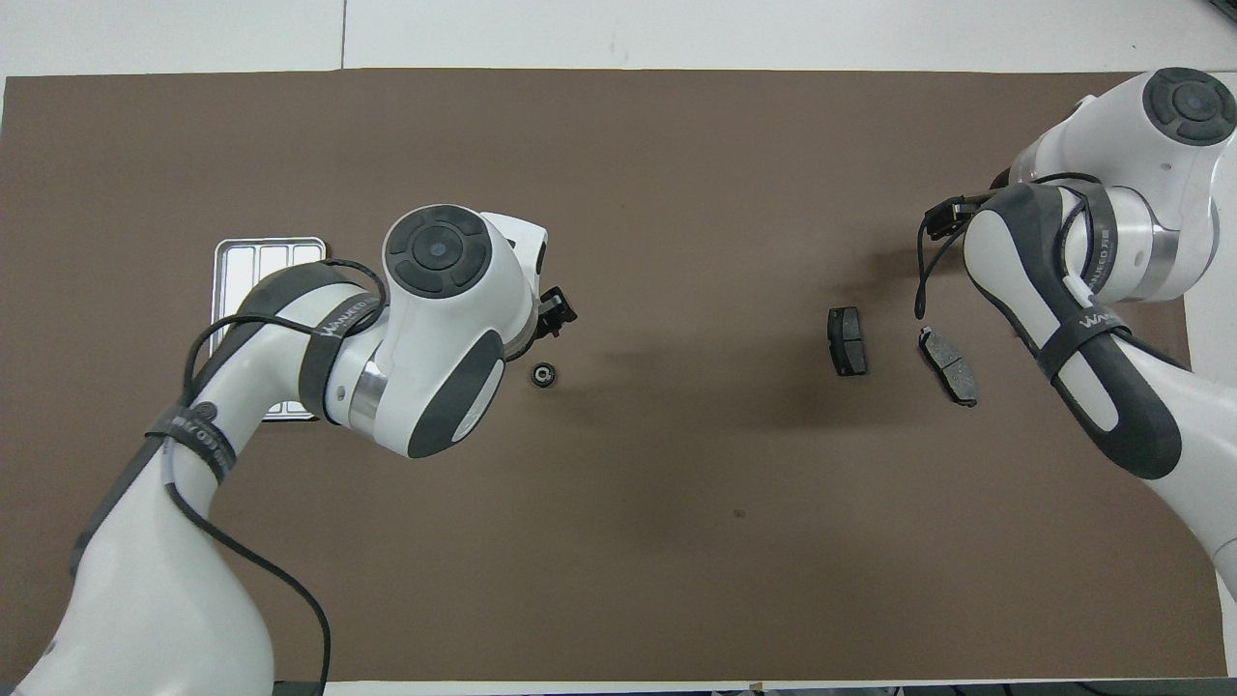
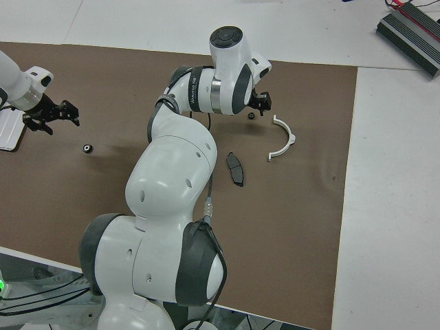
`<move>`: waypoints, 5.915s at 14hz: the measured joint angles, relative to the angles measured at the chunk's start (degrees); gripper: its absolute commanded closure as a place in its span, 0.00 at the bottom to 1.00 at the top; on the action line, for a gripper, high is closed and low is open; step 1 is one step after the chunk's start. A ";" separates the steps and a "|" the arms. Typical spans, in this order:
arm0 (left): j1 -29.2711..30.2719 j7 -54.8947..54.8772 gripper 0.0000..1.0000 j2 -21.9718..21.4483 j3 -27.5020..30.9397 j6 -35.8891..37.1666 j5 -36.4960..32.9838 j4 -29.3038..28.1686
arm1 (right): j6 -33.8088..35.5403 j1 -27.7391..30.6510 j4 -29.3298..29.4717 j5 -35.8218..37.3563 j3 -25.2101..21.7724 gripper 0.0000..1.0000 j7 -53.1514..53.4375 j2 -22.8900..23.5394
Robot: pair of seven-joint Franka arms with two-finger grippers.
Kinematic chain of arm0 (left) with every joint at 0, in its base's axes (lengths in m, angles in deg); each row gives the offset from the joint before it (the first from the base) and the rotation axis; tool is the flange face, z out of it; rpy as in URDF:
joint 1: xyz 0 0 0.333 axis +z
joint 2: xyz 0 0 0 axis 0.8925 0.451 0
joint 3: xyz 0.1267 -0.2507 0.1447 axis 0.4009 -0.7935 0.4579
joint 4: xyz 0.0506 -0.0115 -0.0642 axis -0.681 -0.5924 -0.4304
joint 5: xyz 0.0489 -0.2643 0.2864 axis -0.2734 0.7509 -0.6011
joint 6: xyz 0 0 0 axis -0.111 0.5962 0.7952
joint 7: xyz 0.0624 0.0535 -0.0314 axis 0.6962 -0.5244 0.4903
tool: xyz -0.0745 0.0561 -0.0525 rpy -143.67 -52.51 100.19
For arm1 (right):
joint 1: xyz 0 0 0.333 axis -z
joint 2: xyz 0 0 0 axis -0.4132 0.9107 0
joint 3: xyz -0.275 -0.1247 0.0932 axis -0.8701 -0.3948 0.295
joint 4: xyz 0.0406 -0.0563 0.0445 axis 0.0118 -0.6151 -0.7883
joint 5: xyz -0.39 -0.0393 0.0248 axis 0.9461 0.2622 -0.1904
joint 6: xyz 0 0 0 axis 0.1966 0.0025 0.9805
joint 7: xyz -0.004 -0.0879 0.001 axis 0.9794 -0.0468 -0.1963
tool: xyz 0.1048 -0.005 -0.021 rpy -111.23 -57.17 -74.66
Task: Pick bearing gear from pile to tray
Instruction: 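Reach the left gripper to the gear while the right gripper reaches another gear, then grasp the center gear with the left gripper while the right gripper grasps another, then place the gear in the tray with the left gripper while the right gripper carries another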
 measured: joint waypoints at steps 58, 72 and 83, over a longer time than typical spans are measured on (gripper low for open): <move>30.60 -56.11 0.94 -12.65 2.02 -9.52 -2.11 -20.21 | 21.51 -38.18 16.22 -5.74 2.03 1.00 78.73 -3.74; 31.64 -56.13 0.92 -10.73 1.91 -18.13 -2.11 -25.57 | 2.65 -43.72 13.78 -4.31 1.16 1.00 85.80 10.35; 31.64 -54.90 0.12 -10.40 1.51 -20.04 -2.11 -26.57 | 6.06 -43.32 15.06 -0.87 0.49 0.00 85.80 11.19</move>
